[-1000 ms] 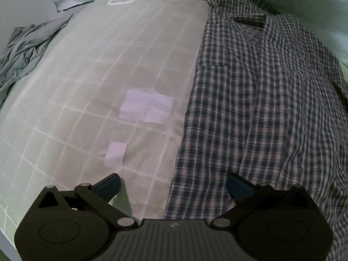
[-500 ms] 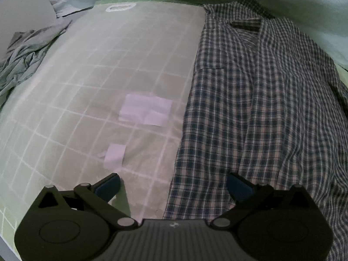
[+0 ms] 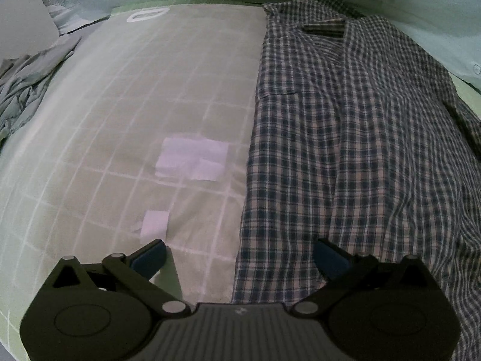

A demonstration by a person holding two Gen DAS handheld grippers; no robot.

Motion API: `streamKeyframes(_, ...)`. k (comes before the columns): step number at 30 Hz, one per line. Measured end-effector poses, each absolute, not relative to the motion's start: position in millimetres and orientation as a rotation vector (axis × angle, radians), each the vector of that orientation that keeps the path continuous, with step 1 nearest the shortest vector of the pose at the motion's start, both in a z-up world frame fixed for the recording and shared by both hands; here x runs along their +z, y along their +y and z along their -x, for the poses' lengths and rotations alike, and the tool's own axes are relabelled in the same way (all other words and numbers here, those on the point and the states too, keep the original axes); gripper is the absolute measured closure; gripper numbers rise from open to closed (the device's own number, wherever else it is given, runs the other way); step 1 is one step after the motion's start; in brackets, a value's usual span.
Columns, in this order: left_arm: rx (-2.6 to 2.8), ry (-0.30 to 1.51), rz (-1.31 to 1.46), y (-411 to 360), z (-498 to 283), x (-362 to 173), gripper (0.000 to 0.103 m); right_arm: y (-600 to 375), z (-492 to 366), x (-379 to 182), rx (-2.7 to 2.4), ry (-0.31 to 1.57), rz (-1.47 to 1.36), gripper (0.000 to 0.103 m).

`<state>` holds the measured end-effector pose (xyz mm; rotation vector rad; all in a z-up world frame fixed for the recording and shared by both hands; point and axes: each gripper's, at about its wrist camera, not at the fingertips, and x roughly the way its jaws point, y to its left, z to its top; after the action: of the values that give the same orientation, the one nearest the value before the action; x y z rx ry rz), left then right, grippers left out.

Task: Fold clothes
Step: 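Grasp the sleeve cuff with the right gripper and lift it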

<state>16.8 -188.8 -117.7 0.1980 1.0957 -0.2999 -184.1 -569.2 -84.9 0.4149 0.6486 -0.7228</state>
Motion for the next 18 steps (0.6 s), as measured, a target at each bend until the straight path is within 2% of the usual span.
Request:
streamKeyframes(1,-0.301,1.096,-0.198,-189,-17,-118,0.0,-582,195,-88,-0.78,0.648,-0.437,0.019)
streamKeyframes(6,-0.296,1.098,-0.197,-190,-17,-117,0.0,-642,250,-104,-1.067,0.662,-0.486,0.004)
streamKeyframes(10,-0.284,1.107,-0.192,-192,-19,-116,0.0,-679,284,-116,-1.255,0.708,-0.441,0.001)
streamKeyframes(17,-0.259,1.112,-0.18,-194,-21,-117,0.0,-703,298,-124,-1.259,0.688,-0.515,0.0)
streamKeyframes(18,-0.258,1.111,-0.178,-194,-21,-117,0.0,-703,298,-123,-1.223,0.677,-0.521,0.009)
